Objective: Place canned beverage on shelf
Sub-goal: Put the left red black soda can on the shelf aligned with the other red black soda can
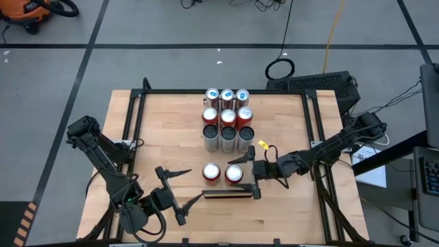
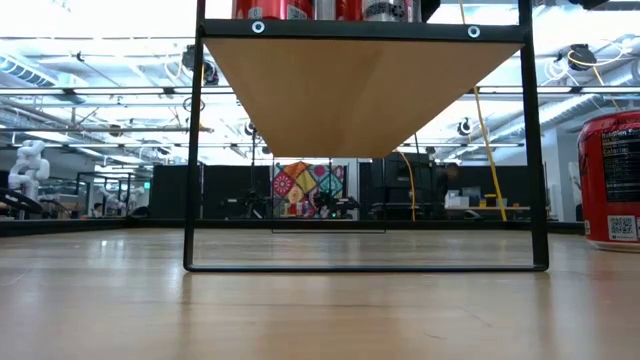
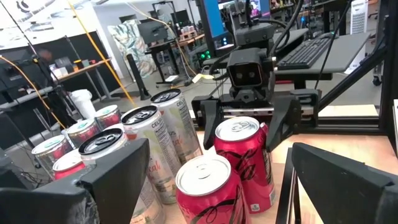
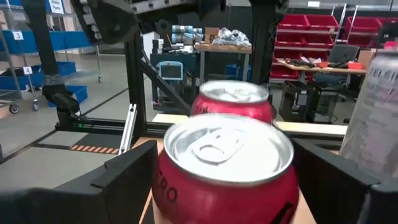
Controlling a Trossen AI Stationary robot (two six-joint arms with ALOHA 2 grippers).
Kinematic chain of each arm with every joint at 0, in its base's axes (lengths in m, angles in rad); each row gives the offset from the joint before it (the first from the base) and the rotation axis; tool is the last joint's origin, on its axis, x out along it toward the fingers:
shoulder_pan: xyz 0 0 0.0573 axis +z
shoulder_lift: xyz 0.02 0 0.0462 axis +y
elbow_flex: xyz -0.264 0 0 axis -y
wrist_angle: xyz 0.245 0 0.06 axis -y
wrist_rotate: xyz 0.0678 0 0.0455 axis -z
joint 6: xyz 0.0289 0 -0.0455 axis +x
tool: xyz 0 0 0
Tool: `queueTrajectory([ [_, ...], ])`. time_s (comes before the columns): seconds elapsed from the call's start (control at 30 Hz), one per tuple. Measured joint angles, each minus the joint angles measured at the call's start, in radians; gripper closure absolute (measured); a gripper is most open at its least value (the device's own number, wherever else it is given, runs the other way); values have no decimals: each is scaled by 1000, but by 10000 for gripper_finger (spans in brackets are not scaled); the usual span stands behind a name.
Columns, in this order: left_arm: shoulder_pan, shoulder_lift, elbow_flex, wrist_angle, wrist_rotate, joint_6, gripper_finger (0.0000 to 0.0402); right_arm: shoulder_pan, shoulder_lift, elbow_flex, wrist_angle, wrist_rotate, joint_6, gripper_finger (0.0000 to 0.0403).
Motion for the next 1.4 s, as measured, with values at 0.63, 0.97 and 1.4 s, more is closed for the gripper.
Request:
queueTrajectory([
  [0.63, -1, 0, 0, -123, 1, -130, 11, 50, -125, -1, -320, 77, 39, 100],
  [0.97, -1, 0, 0, -123, 1, -130, 11, 49, -127, 0, -392, 80, 36, 166],
  [1.4, -1, 0, 0, -123, 1, -129, 11, 44, -140, -2, -377, -4, -24, 186],
])
